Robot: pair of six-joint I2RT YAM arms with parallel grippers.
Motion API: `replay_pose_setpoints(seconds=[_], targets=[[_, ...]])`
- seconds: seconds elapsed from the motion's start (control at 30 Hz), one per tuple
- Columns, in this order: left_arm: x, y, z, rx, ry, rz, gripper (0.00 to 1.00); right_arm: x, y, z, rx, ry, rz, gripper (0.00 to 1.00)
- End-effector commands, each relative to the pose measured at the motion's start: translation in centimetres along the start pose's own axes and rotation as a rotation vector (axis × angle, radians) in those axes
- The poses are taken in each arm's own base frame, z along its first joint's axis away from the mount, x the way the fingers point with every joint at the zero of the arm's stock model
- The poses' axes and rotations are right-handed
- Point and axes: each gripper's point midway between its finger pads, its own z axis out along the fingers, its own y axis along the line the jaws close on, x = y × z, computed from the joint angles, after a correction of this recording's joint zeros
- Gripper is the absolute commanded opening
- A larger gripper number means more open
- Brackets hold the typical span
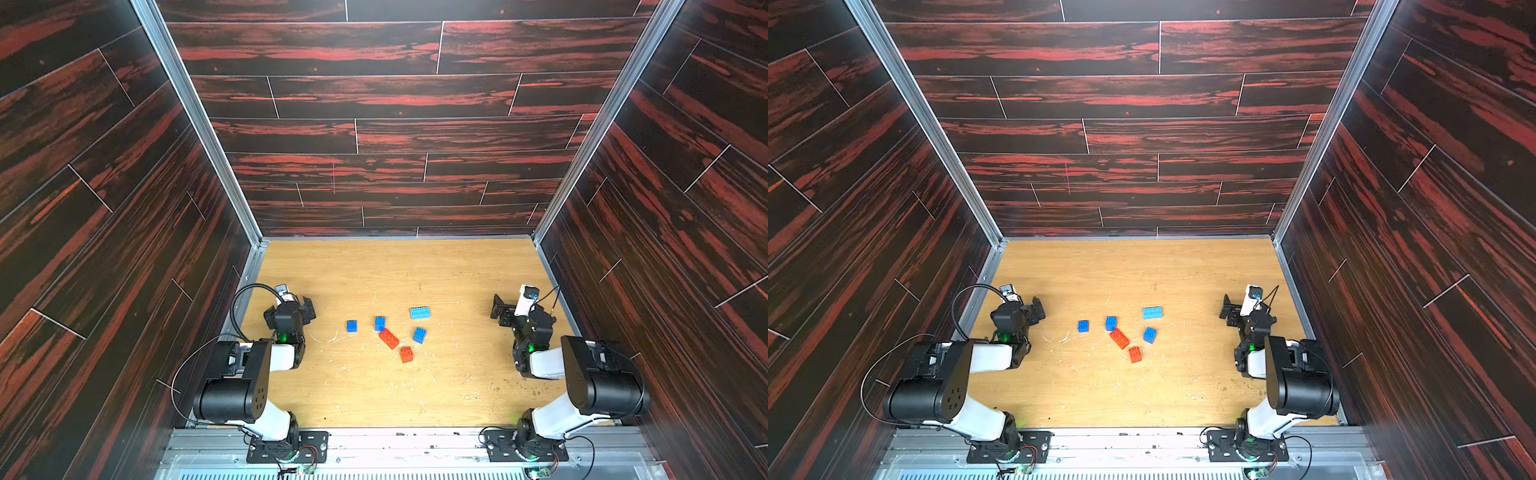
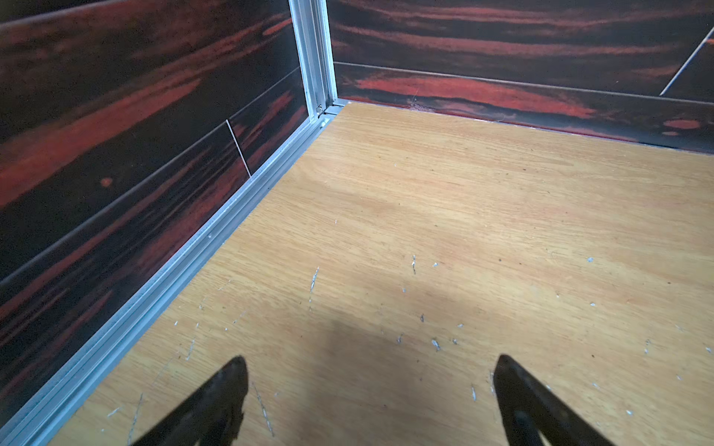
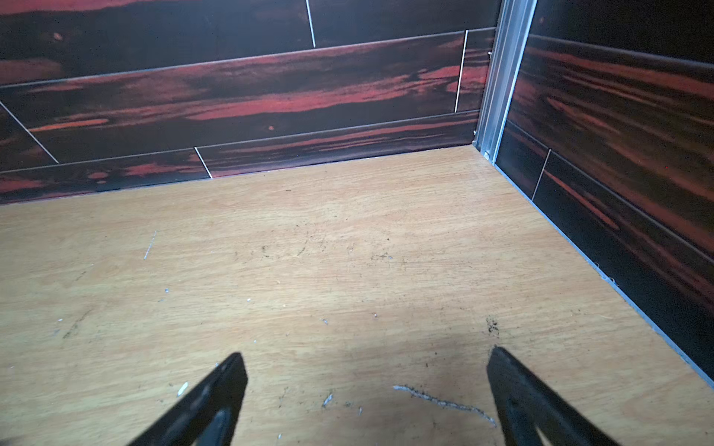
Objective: Assemble a giraffe with lego
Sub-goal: Adjust the lego brick at the center of the board.
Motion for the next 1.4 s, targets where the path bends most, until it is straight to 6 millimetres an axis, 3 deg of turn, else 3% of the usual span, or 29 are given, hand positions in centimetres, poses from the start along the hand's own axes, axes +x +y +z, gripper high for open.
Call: replay_pose_setpoints(seconds=[0.0,0.7,0.97,1.17,1.37], targets=[[-1.0,0.0,0.0,-0.002,-0.025,-0.01,1.0,-0.8,0.0,0.1,-0.004,-0.018,-0.005,0.99],[-1.0,0.0,-0.1,-0.001,-0.027,-0.011,1.0,-1.0,0.0,0.0,-0.004,-0.023,-0.009,0.99],[-3.8,-0.3,0.2,-0.023,0.088,0.039,1.0,-2.8,1.1,0.6,-0.026,0.095,-0.003,0.99],[-8.1,1.1,-1.9,-0.141,0.162,-0.036,1.0,-4.1,4.2,-0.5,-0.114,0.204,0.071,0.99],[-9.8,1.1,-5.3,-0.178,0.198,-0.117,1.0,-6.4,10.6,-2.5,-0.245,0.193,0.032,0.99]])
